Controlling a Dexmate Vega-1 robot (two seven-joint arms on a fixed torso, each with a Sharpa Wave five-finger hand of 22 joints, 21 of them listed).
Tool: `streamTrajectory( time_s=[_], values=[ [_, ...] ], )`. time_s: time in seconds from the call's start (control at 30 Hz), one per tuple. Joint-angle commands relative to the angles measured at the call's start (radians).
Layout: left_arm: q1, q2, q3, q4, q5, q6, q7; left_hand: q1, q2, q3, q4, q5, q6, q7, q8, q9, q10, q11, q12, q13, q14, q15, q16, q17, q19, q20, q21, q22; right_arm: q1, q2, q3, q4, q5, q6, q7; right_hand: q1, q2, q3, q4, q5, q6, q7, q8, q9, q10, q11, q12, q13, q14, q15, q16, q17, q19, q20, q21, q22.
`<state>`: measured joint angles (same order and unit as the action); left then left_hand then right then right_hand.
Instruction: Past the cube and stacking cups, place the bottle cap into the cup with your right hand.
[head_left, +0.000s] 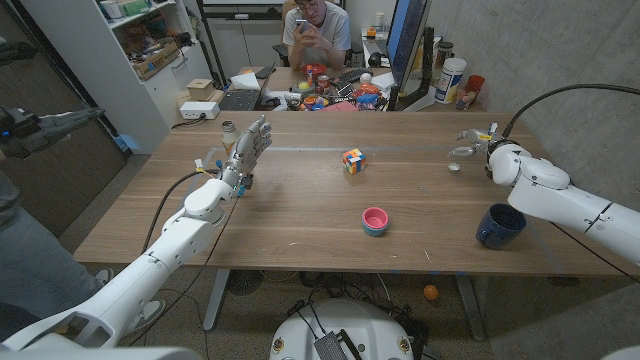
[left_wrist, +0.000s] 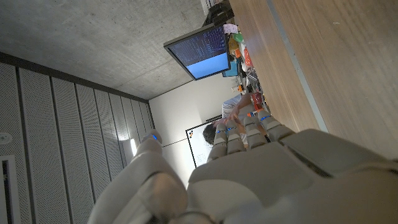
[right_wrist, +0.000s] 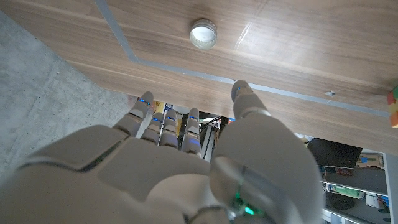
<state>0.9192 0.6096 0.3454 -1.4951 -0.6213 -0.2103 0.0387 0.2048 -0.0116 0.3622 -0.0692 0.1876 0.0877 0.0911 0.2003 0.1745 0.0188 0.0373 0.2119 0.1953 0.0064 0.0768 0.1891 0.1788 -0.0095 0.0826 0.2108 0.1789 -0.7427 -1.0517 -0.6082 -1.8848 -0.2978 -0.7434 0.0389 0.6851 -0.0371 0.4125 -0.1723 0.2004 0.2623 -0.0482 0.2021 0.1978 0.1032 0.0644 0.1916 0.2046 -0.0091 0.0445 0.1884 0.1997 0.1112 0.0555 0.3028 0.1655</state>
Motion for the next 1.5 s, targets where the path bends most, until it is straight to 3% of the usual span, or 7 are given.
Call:
streamTrajectory(
  time_s=[0.03,0.3,0.63,1.23,1.5],
  values=[
    [0.003,0.005,0.0,-0.007,0.001,0.008,0.004,0.004,0.01,0.002,-0.008,-0.001,0.011,-0.001,-0.004,0.005,0.001,0.003,0.005,0.003,-0.002,-0.001,0.002,0.005,-0.001,-0.004,-0.004,0.003,0.012,0.034,-0.043,0.033,-0.042,-0.058,-0.043,0.002,-0.014,-0.005,0.002,0.008,0.013,-0.006,0.004,0.004,-0.006,-0.005,0.003,0.003,0.0,-0.002,0.006,0.002,0.01,0.0,-0.007,0.004],
    [0.005,0.01,-0.002,-0.015,0.004,0.013,0.009,0.003,0.01,0.002,-0.009,-0.001,0.011,0.001,-0.004,0.005,0.0,0.002,0.004,0.003,-0.002,-0.001,0.002,0.005,-0.001,-0.004,-0.004,0.003,0.036,0.05,-0.094,0.054,-0.1,-0.086,-0.051,0.005,-0.026,-0.008,0.001,0.012,0.023,-0.014,0.009,0.004,-0.01,-0.003,0.003,0.003,0.0,-0.002,0.007,0.002,0.012,0.0,-0.012,0.004],
    [0.008,0.009,-0.003,-0.012,0.001,0.014,0.009,0.003,0.011,0.002,-0.01,-0.001,0.011,0.001,-0.005,0.005,0.0,0.004,0.004,0.003,-0.002,-0.002,0.002,0.005,0.0,-0.004,-0.005,0.003,0.106,0.05,-0.149,0.095,-0.144,-0.057,0.047,0.006,-0.038,-0.012,0.003,0.018,0.025,-0.018,0.009,0.005,-0.022,-0.004,0.002,0.004,-0.006,0.009,0.007,0.002,0.013,0.006,-0.019,0.004],
    [0.029,0.006,-0.013,-0.018,-0.004,0.001,0.025,0.003,0.012,0.001,-0.012,-0.001,0.012,0.0,-0.007,0.005,0.0,0.003,0.003,0.003,-0.002,-0.002,0.002,0.005,-0.003,-0.002,-0.006,0.003,0.149,0.051,-0.176,0.144,-0.208,-0.012,0.145,-0.003,-0.053,-0.02,0.012,0.028,0.047,-0.032,0.016,0.007,-0.021,-0.004,0.007,0.005,0.002,0.008,0.013,0.003,0.02,0.012,-0.028,0.005],
    [0.04,0.005,-0.016,-0.025,-0.005,0.001,0.036,0.002,0.013,0.001,-0.013,-0.001,0.012,0.0,-0.008,0.005,0.0,0.002,0.003,0.003,-0.001,-0.002,0.002,0.005,-0.003,-0.001,-0.007,0.003,0.148,0.061,-0.179,0.164,-0.241,0.001,0.147,-0.005,-0.056,-0.022,0.015,0.033,0.056,-0.033,0.018,0.007,-0.018,-0.008,0.01,0.005,0.006,0.008,0.016,0.004,0.026,0.01,-0.031,0.005]
  ],
)
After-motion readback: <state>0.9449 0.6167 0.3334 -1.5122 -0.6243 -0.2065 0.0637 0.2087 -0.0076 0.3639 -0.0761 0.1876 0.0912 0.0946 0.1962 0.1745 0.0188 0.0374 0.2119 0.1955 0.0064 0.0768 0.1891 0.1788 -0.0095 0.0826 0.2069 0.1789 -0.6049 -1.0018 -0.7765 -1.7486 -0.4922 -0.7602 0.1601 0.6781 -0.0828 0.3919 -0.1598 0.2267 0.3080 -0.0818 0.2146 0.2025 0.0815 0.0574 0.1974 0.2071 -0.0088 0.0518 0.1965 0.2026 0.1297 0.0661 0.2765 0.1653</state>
